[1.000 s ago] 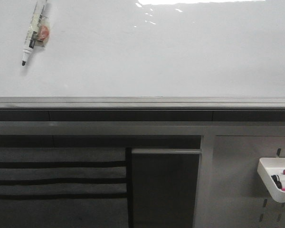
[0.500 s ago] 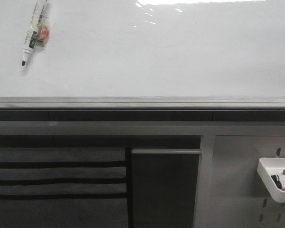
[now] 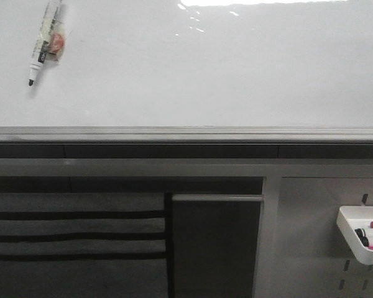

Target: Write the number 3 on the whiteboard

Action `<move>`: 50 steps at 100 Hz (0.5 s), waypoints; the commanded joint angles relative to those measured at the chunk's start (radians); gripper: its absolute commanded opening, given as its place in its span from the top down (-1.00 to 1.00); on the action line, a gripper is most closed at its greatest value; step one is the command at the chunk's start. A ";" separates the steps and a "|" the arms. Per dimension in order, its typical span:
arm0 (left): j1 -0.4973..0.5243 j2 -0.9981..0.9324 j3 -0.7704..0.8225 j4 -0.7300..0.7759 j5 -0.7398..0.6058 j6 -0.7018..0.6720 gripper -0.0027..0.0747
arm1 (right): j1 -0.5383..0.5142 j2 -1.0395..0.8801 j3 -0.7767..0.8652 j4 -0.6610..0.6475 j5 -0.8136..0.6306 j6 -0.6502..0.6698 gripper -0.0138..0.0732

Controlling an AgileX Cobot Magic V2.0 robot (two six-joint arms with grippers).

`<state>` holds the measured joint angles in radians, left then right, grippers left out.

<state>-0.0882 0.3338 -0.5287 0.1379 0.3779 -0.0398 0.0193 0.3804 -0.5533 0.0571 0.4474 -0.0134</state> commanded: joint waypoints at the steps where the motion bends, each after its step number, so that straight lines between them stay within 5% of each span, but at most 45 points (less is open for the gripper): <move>1: -0.008 0.016 -0.029 0.004 -0.073 -0.011 -0.18 | -0.004 0.018 -0.038 -0.009 -0.073 -0.009 -0.22; 50: -0.092 0.126 -0.031 -0.031 -0.077 0.013 -0.18 | 0.010 0.025 -0.069 0.074 0.007 -0.038 -0.22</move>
<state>-0.1373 0.3904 -0.5287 0.1160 0.3779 -0.0398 0.0216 0.3821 -0.5710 0.1004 0.4878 -0.0211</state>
